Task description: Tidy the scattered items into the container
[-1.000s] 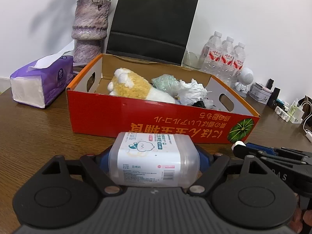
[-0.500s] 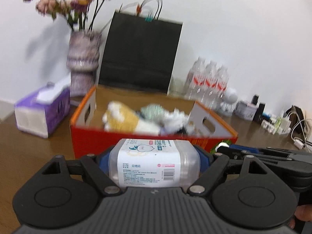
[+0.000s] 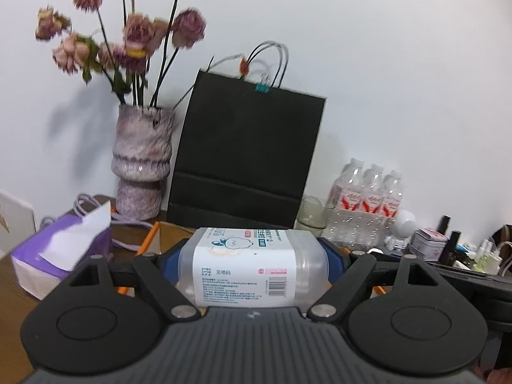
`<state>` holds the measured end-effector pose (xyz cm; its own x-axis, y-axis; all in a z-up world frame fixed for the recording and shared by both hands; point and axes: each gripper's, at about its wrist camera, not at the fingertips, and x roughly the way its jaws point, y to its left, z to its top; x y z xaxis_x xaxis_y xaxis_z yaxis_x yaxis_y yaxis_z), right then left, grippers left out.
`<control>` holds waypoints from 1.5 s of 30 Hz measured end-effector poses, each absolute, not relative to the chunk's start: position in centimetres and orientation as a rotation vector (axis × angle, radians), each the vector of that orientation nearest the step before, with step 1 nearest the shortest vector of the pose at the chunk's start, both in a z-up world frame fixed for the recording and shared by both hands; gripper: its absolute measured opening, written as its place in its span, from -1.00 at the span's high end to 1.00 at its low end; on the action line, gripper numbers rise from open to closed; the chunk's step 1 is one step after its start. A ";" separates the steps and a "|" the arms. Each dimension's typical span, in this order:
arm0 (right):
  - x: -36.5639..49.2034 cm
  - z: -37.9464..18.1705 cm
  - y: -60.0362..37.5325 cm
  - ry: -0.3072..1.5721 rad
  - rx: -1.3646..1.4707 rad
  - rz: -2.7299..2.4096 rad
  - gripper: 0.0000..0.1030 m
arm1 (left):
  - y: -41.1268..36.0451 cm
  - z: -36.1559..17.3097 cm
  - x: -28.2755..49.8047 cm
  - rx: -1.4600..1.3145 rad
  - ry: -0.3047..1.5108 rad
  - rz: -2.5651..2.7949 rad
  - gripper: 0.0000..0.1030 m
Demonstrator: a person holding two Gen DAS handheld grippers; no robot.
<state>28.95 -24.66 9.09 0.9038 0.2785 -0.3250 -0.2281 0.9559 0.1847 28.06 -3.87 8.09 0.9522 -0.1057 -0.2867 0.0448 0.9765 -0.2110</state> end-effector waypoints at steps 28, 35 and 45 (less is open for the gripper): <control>34.2 6.3 -25.6 0.519 0.148 0.160 -1.00 | -3.3 5.8 32.2 -0.124 0.424 0.073 -1.00; 33.4 6.8 -25.3 0.514 0.128 0.168 -1.00 | -3.3 5.8 31.9 -0.123 0.420 0.071 -1.00; 33.0 7.1 -25.2 0.514 0.116 0.166 -1.00 | -3.3 6.1 31.4 -0.123 0.411 0.068 -1.00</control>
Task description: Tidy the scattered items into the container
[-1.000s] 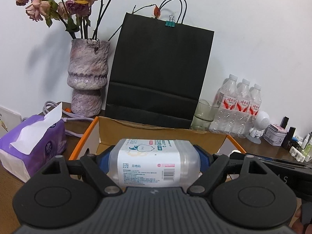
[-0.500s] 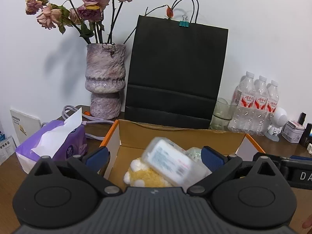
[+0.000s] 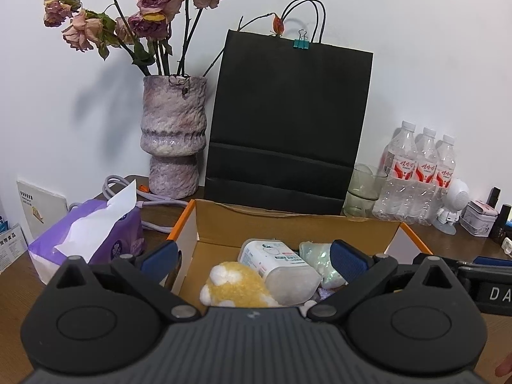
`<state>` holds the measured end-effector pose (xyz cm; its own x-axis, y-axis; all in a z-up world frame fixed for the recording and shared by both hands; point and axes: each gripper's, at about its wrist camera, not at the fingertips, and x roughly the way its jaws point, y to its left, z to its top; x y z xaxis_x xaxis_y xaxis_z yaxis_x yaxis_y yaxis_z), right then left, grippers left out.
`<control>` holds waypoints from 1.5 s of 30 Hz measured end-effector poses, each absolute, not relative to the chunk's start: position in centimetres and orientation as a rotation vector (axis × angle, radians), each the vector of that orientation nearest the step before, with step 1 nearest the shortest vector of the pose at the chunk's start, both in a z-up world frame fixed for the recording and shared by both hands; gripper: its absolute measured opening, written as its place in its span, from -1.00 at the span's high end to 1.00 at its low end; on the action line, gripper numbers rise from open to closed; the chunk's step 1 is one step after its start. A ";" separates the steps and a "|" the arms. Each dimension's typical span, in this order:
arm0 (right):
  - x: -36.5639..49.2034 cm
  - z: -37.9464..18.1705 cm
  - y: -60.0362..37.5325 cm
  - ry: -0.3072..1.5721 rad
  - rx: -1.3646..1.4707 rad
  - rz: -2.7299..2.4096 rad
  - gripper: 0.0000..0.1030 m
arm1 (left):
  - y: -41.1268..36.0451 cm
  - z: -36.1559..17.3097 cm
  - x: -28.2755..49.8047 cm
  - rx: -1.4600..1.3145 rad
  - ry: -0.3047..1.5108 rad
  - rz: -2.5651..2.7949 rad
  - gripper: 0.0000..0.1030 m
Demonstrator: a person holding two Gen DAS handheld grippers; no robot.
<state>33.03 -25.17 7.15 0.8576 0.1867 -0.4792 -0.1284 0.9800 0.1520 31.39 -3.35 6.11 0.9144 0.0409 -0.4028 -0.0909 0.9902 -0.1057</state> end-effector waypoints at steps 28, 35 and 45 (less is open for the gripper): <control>20.1 7.2 -26.1 0.487 0.075 0.185 -1.00 | -2.7 5.3 18.3 -0.049 0.414 -0.046 -1.00; 19.0 5.7 -25.3 0.500 0.061 0.202 -1.00 | -2.9 3.1 17.8 -0.034 0.441 -0.022 -1.00; 18.0 4.4 -24.6 0.524 0.032 0.204 -1.00 | -2.6 1.1 17.8 -0.023 0.478 -0.017 -1.00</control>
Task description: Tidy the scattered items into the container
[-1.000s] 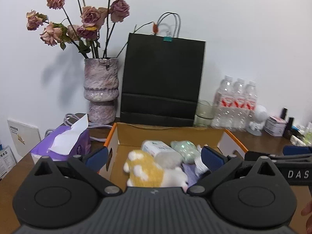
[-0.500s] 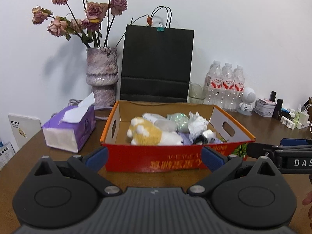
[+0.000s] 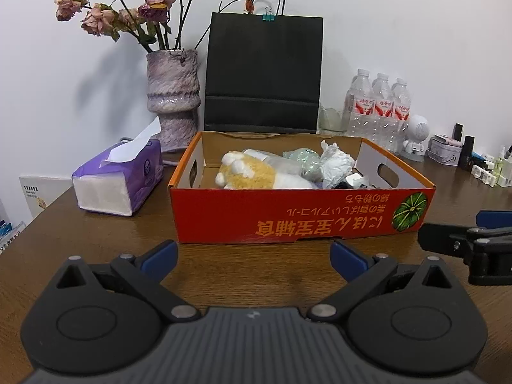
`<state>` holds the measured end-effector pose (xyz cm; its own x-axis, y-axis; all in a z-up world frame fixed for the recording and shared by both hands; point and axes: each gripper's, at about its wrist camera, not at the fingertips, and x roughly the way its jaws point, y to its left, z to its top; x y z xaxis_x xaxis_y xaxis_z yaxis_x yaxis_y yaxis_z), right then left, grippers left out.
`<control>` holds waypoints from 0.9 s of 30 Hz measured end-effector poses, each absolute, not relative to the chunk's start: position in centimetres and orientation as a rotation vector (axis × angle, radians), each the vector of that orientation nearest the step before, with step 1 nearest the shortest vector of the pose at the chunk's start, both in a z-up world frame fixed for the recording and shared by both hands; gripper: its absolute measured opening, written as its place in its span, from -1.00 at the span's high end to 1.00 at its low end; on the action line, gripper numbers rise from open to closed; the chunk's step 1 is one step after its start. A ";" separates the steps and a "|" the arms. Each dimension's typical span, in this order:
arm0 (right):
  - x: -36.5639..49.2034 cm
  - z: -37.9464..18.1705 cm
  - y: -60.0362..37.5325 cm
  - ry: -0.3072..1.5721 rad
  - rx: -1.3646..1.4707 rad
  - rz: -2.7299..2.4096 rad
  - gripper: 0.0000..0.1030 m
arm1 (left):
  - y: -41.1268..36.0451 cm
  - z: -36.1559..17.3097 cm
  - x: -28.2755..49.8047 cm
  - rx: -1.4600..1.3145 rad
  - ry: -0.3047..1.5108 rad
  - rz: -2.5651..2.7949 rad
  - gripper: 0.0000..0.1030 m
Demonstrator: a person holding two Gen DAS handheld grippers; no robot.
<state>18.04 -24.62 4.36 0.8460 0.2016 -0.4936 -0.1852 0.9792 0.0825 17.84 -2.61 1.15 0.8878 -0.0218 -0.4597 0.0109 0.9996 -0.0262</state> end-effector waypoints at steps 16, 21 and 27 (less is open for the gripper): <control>18.3 3.7 -24.3 0.549 0.018 0.208 -1.00 | -2.8 0.9 17.6 -0.026 0.480 -0.044 -1.00; 18.3 3.6 -24.3 0.552 0.018 0.209 -1.00 | -2.8 1.0 17.6 -0.028 0.480 -0.041 -1.00; 18.3 3.5 -24.2 0.554 0.017 0.208 -1.00 | -2.8 0.9 17.6 -0.026 0.480 -0.038 -1.00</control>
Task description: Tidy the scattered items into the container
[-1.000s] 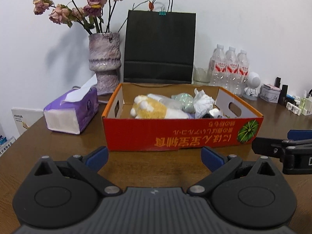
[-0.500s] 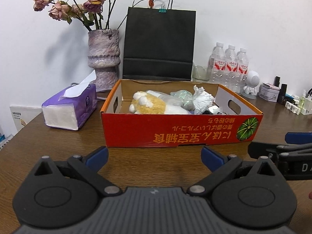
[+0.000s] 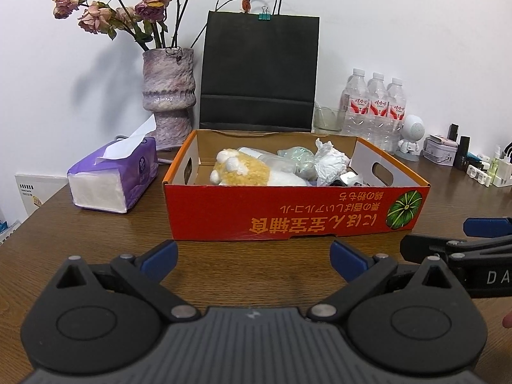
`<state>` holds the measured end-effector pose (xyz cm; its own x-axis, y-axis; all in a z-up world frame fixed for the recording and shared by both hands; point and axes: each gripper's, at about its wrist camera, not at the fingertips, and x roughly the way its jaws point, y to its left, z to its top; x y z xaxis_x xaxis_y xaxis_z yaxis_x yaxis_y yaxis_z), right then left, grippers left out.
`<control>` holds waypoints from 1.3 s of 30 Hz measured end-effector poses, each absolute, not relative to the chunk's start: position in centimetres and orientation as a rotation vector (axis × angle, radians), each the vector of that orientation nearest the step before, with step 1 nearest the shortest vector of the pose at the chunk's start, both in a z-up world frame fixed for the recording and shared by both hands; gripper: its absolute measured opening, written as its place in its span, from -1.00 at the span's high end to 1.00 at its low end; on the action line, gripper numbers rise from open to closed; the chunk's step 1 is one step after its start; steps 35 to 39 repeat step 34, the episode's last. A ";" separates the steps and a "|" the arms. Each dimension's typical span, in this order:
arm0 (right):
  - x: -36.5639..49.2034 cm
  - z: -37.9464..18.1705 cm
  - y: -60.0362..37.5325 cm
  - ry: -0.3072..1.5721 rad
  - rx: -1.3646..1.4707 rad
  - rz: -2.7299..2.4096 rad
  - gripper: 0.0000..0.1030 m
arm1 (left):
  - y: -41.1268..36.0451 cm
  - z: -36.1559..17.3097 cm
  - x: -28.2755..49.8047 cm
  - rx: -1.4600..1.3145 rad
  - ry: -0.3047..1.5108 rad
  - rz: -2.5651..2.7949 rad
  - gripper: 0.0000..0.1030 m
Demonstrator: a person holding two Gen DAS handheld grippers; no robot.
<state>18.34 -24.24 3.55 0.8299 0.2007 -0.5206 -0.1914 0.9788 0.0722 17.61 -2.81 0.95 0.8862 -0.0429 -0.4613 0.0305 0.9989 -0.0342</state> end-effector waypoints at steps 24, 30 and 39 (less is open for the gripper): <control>18.3 3.5 -24.4 0.554 0.018 0.211 -1.00 | -2.8 0.9 17.6 -0.020 0.478 -0.031 -1.00; 18.3 3.6 -24.4 0.554 0.017 0.210 -1.00 | -2.8 0.9 17.5 -0.023 0.473 -0.031 -1.00; 18.3 3.6 -24.4 0.552 0.020 0.211 -1.00 | -2.8 0.9 17.4 -0.025 0.465 -0.026 -1.00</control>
